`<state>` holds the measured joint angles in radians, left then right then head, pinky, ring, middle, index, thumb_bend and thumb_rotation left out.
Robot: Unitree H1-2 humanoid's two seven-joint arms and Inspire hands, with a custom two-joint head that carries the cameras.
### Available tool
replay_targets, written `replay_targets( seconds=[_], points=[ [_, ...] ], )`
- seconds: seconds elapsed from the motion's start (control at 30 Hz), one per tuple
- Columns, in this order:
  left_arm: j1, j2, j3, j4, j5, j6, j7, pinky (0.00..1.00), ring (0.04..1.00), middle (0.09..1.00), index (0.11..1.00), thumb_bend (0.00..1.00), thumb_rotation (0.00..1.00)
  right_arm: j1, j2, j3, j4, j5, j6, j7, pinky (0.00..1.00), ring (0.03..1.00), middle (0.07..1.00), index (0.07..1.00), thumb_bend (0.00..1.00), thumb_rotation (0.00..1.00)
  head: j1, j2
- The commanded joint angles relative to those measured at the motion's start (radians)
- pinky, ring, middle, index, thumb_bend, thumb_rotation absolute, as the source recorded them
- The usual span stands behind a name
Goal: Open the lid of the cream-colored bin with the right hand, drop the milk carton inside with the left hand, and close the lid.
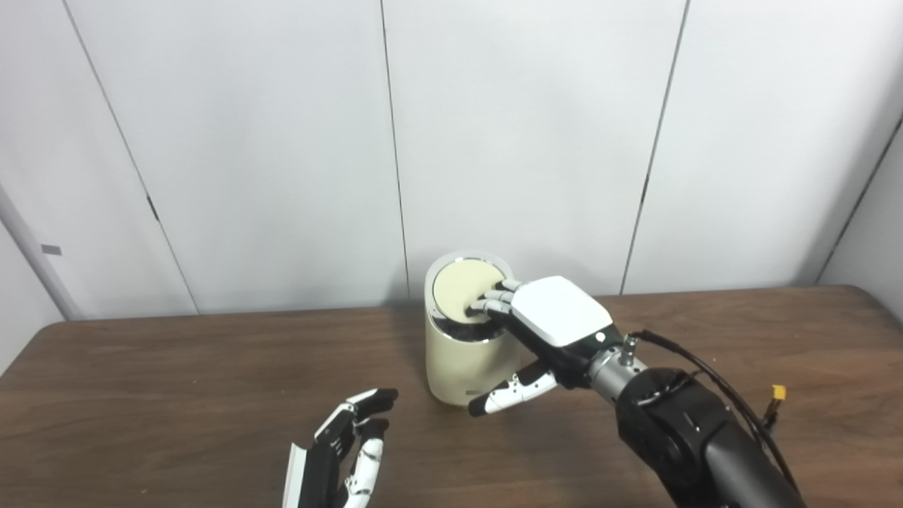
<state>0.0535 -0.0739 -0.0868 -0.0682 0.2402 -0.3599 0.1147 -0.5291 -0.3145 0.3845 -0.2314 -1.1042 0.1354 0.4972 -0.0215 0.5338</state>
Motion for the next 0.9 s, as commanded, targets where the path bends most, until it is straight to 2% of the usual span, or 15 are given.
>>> replay_targets(
  seconds=[0.0, 0.13, 0.3, 0.5, 0.73, 0.87],
  points=[
    [0.001, -0.003, -0.001, -0.007, -0.004, -0.009, 0.004, 0.68, 0.751, 0.752, 0.724, 0.3, 0.69, 0.017, 0.003, -0.004, 0.036, 0.043, 0.001, 0.023, 0.84, 0.913, 0.839, 0.808, 0.83, 0.76, 0.0, -0.001],
    [-0.004, -0.003, 0.001, 0.0, -0.002, -0.008, 0.005, 0.68, 0.745, 0.748, 0.724, 0.3, 0.69, 0.036, 0.019, -0.042, 0.043, 0.148, -0.033, -0.054, 0.84, 0.921, 0.88, 0.84, 0.78, 0.71, 0.0, -0.003],
    [-0.007, -0.003, 0.002, 0.0, 0.014, 0.0, 0.008, 0.68, 0.754, 0.754, 0.735, 0.3, 0.7, 0.057, 0.03, -0.057, 0.054, 0.193, -0.066, -0.158, 0.85, 0.957, 0.931, 0.904, 0.76, 0.72, -0.001, -0.006],
    [-0.01, -0.005, 0.002, 0.003, 0.025, -0.002, 0.014, 0.68, 0.748, 0.752, 0.735, 0.29, 0.71, 0.059, 0.035, -0.058, 0.045, 0.204, -0.06, -0.175, 0.91, 0.997, 0.988, 0.965, 0.72, 0.73, 0.003, -0.005],
    [-0.008, -0.003, 0.0, 0.0, 0.021, 0.003, 0.01, 0.68, 0.751, 0.755, 0.747, 0.3, 0.72, 0.066, 0.04, -0.056, 0.044, 0.184, -0.061, -0.193, 0.93, 1.0, 1.0, 0.978, 0.73, 0.74, 0.001, -0.007],
    [-0.008, -0.004, 0.0, 0.004, 0.027, 0.001, 0.014, 0.68, 0.751, 0.755, 0.742, 0.31, 0.72, 0.078, 0.047, -0.066, 0.039, 0.177, -0.076, -0.243, 0.92, 1.0, 0.999, 0.963, 0.75, 0.71, 0.001, -0.008]
  ],
)
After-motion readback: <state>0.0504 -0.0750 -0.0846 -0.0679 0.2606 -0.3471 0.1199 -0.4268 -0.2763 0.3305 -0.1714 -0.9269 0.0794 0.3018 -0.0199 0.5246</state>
